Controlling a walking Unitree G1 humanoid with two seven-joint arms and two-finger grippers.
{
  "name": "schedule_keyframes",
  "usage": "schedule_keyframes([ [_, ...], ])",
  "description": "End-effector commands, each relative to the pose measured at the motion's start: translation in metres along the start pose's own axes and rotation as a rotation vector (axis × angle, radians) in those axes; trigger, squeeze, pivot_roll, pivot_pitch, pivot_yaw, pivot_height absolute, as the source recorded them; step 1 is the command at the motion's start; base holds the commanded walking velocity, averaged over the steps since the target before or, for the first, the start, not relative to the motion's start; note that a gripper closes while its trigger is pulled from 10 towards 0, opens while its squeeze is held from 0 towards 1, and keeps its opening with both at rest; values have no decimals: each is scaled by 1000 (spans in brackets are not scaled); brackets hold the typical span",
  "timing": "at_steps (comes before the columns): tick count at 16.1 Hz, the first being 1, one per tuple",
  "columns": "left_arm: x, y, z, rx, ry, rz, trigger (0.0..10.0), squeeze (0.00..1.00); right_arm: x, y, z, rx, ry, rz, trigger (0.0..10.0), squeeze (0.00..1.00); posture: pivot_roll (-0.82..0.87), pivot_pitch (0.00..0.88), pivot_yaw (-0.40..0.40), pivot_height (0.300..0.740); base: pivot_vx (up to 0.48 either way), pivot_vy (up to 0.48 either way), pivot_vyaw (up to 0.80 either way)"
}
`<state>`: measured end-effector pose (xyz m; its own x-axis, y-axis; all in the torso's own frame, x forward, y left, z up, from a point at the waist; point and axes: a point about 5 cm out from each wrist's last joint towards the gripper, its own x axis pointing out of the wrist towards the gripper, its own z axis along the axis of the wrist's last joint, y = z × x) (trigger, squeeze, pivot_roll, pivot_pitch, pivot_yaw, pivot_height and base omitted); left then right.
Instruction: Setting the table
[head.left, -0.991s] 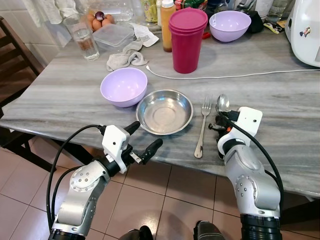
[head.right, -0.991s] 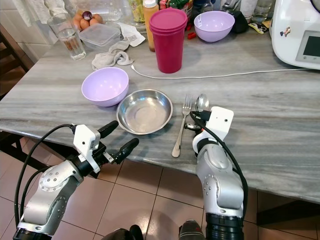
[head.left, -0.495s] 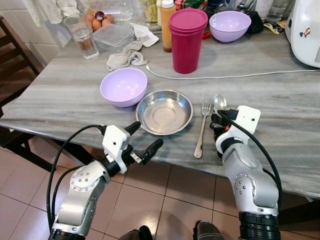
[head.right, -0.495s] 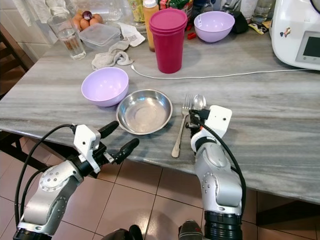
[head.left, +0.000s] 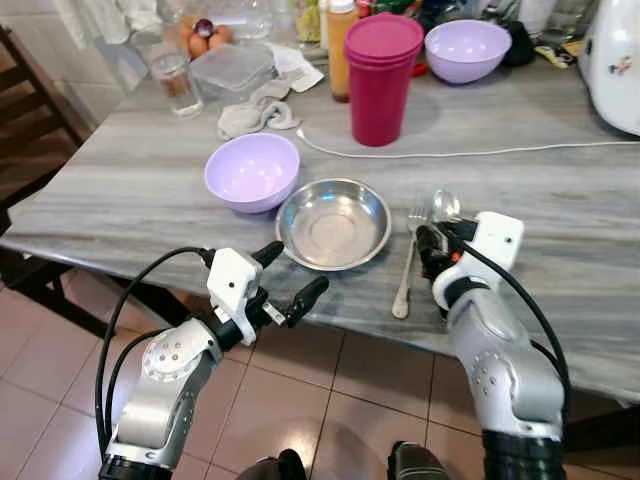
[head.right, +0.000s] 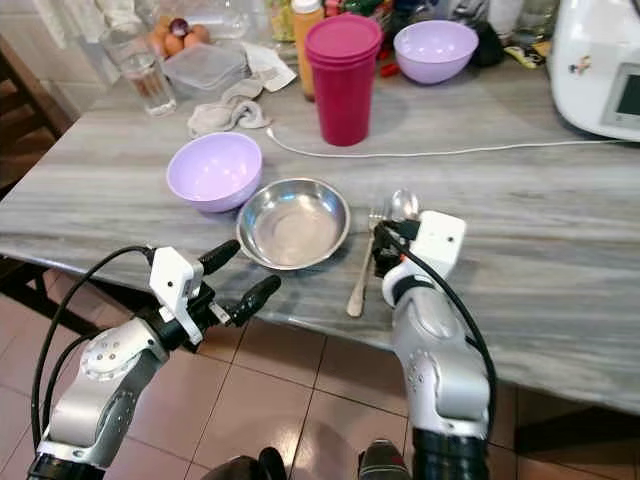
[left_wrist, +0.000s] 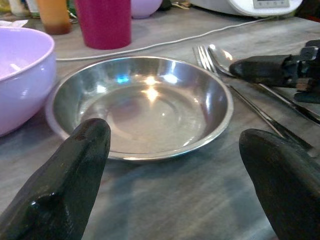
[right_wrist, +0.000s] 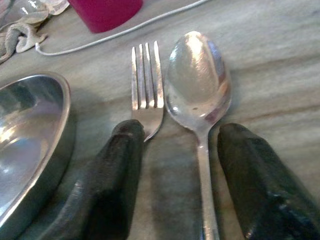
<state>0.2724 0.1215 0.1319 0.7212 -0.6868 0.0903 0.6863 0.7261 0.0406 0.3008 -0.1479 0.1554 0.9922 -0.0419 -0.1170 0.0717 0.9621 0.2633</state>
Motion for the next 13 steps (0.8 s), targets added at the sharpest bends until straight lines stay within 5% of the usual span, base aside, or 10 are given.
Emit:
schedule_keyframes([
  [1, -3, 2, 2, 6, 5, 9, 10000, 0, -3, -7, 4, -6, -28, -25, 10000, 1000, -286, 206, 117, 740, 0, 0, 0],
  [5, 2, -2, 8, -16, -34, -9, 10000, 0, -15, -12, 27, -214, -199, 2, 10000, 1000, -293, 197, 110, 740, 0, 0, 0],
  [8, 7, 5, 17, -1, -67, 36, 10000, 0, -18, -26, 31, -261, -230, -44, 10000, 1000, -294, 193, 110, 740, 0, 0, 0],
  [11, 15, 32, 18, 56, -52, 293, 10000, 0, -20, -36, 39, -377, -283, -76, 10000, 1000, -299, 178, 105, 740, 0, 0, 0],
  [13, 16, 40, 15, 50, -30, 398, 10000, 0, -23, -46, 42, -371, -301, -130, 10000, 1000, -296, 171, 96, 740, 0, 0, 0],
])
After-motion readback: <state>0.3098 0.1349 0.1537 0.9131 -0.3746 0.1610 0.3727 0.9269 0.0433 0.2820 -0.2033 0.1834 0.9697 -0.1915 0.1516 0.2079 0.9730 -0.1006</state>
